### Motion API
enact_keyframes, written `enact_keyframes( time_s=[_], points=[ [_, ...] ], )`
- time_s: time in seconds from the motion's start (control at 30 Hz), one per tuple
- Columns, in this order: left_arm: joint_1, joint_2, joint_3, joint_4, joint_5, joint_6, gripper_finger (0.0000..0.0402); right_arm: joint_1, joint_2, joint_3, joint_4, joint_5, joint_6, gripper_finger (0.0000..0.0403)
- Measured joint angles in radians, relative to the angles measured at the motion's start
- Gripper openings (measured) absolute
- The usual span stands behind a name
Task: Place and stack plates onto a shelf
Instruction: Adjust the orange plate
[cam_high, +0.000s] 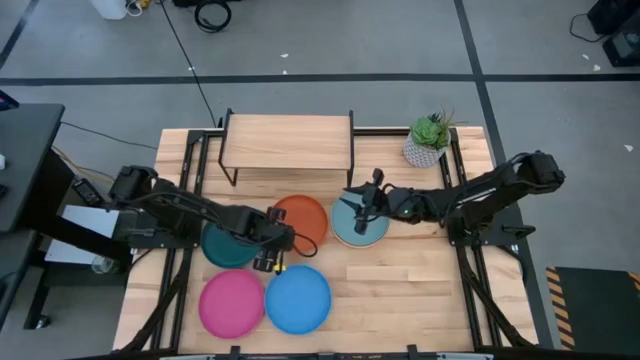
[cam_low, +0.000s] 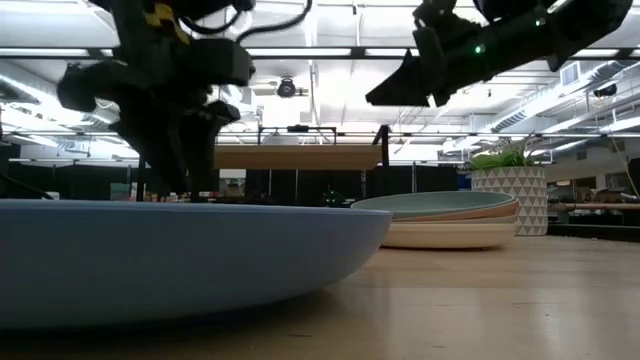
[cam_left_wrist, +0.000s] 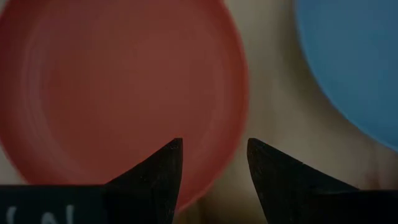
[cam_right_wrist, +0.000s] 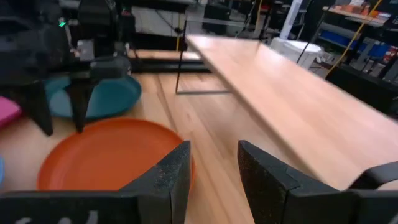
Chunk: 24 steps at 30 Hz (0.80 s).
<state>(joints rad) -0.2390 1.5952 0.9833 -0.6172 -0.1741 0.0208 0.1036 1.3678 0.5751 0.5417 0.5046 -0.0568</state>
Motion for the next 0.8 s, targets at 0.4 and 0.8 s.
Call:
enact_keyframes(
  time_s=[0.4,0.8],
  points=[
    [0.021,0.024,0.000,0.006,0.078,0.042,0.0187,0.062,0.108,0.001,0.025,0.031,0.000,0.0139],
    [0.011,0.140,-0.001,0.000,0.063,0.041,0.0184,0.128,0.149,0.000,0.074,0.132,-0.028,0.0139]
  ],
)
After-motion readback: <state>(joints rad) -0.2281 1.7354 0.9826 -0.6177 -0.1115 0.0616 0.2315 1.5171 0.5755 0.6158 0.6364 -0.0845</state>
